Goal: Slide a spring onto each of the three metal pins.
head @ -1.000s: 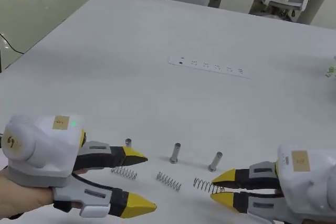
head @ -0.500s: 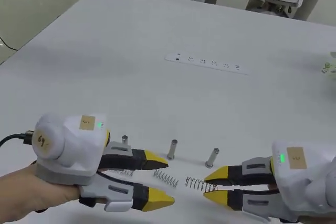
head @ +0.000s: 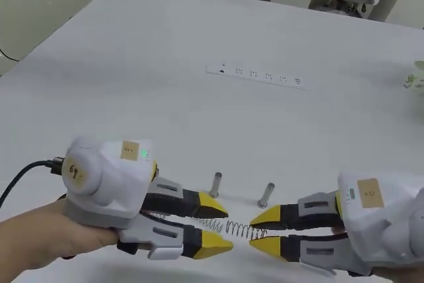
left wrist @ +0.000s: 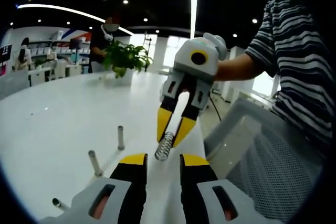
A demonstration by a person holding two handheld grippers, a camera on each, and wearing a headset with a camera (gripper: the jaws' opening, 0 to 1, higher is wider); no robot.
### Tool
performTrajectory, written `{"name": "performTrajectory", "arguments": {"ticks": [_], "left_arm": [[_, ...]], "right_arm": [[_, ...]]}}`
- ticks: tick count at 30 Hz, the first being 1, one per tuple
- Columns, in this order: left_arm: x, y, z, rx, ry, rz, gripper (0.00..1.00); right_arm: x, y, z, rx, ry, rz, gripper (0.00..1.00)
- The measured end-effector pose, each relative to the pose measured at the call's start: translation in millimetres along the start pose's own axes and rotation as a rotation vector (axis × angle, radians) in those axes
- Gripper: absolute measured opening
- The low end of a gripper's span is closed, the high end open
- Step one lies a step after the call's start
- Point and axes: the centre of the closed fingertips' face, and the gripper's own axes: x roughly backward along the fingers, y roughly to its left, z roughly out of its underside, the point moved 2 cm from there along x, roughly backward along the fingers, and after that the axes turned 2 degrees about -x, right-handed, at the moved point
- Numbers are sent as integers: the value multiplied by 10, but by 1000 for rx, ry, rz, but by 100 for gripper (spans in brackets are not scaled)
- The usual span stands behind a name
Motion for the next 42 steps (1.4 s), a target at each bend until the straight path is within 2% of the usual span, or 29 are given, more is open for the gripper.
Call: {"name": "performTrajectory", "arguments": {"ticks": [18,30,42], "left_arm": [[-65,-22,-58,-7,-22,4,5],[-59,-51,-73,-17,-28,18,3],[-44,-83,-110,-20,-25,63,2]], "right_arm": [[10,20,-68,3,-15,-8,8],[30,31,-88,-9,-24,-7,8],[48,51,-109,-37,-38,-11,8]]}}
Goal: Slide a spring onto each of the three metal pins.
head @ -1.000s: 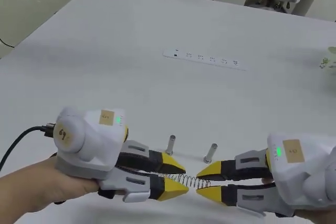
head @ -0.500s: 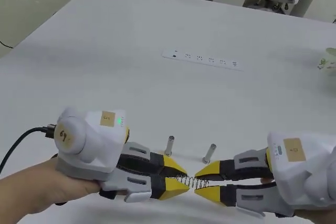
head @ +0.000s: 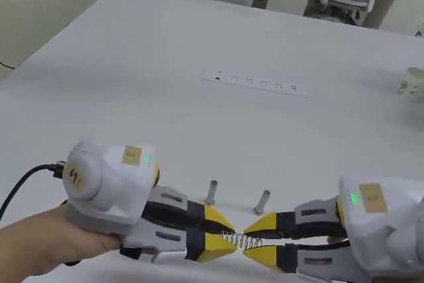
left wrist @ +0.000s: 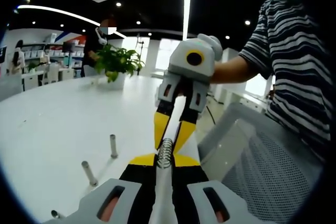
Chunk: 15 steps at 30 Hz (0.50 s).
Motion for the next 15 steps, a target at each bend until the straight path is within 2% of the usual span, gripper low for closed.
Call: {"name": "performTrajectory", "arguments": {"ticks": [5,15], "left_arm": [[7,-12,-1,-7,1,17,2],[40,-6,-12,-2,-7,18,2]], "right_arm": [[-4,11,1,-12,1,-2,8],[-11,2,-15,-36,0,3,9]]}}
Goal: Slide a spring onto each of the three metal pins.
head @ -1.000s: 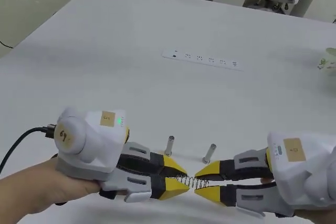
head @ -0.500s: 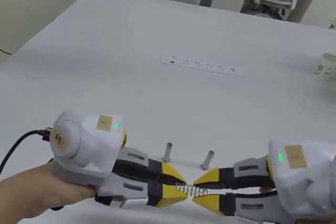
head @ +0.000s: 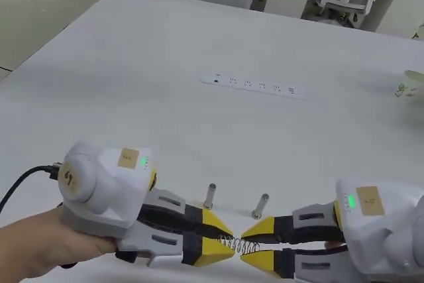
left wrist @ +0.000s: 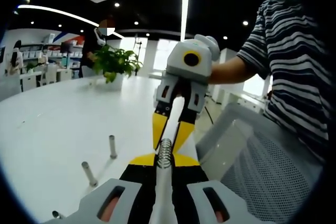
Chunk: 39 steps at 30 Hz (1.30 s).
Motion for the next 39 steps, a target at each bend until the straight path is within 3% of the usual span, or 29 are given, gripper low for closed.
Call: {"name": "performTrajectory", "arguments": {"ticks": [10,29,39], "left_arm": [[24,-13,7,6,1,1,2],[20,25,53,4,18,-9,2],[18,53,58,-10,20,-22,2]], "right_arm": [[12,-2,101,-23,23,4,9],[82,-18,-21,10,4,8,8],[121,-55,-160,-55,-69,8,7]]}}
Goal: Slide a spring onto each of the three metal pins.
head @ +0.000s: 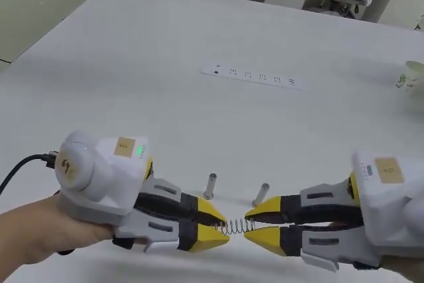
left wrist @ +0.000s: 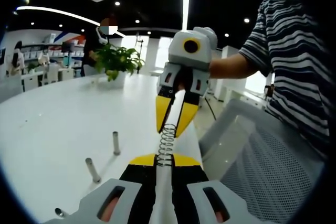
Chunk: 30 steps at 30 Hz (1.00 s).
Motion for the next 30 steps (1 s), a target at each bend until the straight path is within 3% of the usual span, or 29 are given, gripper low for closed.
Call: {"name": "performTrajectory", "arguments": {"ticks": [16,30], "left_arm": [[-77,4,14,0,8,-7,2],[-74,32,-24,11,-14,-26,2]], "right_arm": [[-101,21,-267,70,-41,4,8],[-180,22,-371,152,-39,20,8]]}}
